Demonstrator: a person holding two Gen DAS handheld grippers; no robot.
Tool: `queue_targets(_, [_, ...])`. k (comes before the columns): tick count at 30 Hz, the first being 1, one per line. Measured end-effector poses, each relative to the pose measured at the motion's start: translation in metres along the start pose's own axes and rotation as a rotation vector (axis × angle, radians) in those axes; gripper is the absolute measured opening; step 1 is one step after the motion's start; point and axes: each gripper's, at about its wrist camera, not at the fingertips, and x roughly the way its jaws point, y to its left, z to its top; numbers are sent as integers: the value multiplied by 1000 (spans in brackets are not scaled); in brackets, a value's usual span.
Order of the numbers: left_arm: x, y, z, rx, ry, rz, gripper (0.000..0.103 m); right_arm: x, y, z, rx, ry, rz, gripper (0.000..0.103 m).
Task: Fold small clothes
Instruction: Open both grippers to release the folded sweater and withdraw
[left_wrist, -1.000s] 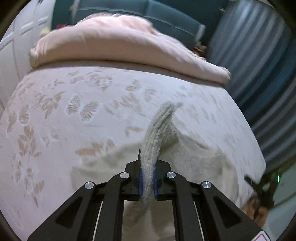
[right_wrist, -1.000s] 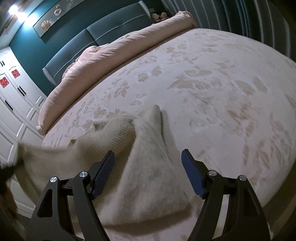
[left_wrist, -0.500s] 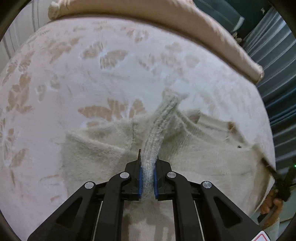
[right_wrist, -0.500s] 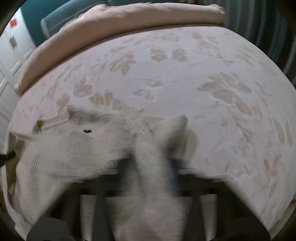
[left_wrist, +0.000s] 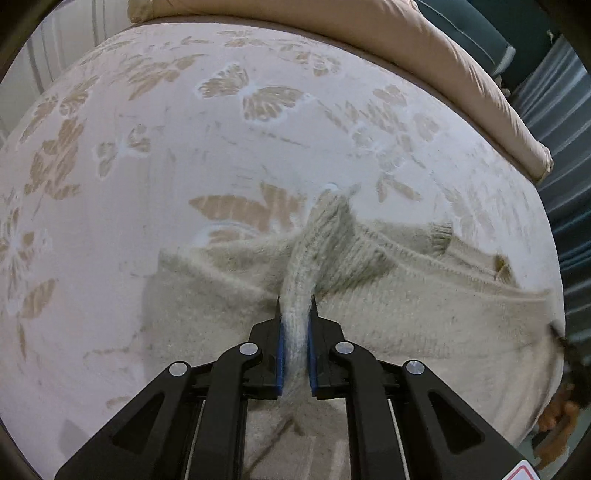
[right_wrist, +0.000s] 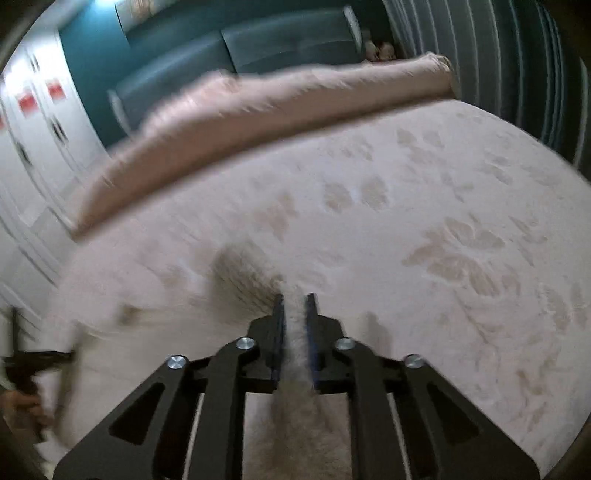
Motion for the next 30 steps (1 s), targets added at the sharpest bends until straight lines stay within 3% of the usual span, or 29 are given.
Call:
queue_targets(2, [-13,6,-2,-34,-11,-15,16,38,-2,-12,-56,148,-167,19])
queue_targets(3, [-20,10,-4,-45,-20,-20,20,39,-6,-17,-53,160,-185,22])
queue_targets(5, [-38,22,-12,-72,-51,-1,57,18,-14,-24,-7,105,-160,48])
queue_targets(6, [-50,34,-19,-109,-77,26,85,2,-20,-30,18,73,-167,64])
queue_targets(7, [-61,46,-29,-149,-107,33,88,-16,-28,-38,50,36,-176,70])
queue_targets(8, [-67,58,-40,-183,-116,9,88,-30,-34,-46,78,21,-174,72])
queue_targets(10, [-68,75,-58,-227,-52,-43,88,-50,-47,-66,126,36,-152,73])
queue_targets(13, [-61,90,-86,-307,12,-99,88,-68,-66,-110,208,111,-104,73])
queue_targets(15, [-53,89,-102,-321,43,-104,88,-72,-71,-134,248,147,-70,73])
queue_targets(17, [-50,79,-111,-280,18,-67,90,-70,-70,-145,280,157,-28,73])
queue_targets(21, [-43,53,-112,-173,10,17,92,-60,-61,-146,349,153,59,81])
queue_targets(26, [-42,45,-106,-210,99,-89,89,-37,-52,-128,441,170,146,80])
queue_targets(29, [-45,46,-108,-206,143,-114,59,-33,-48,-117,466,182,144,69])
queue_targets(30, [-45,47,-110,-201,163,-132,43,-34,-50,-116,470,182,152,61])
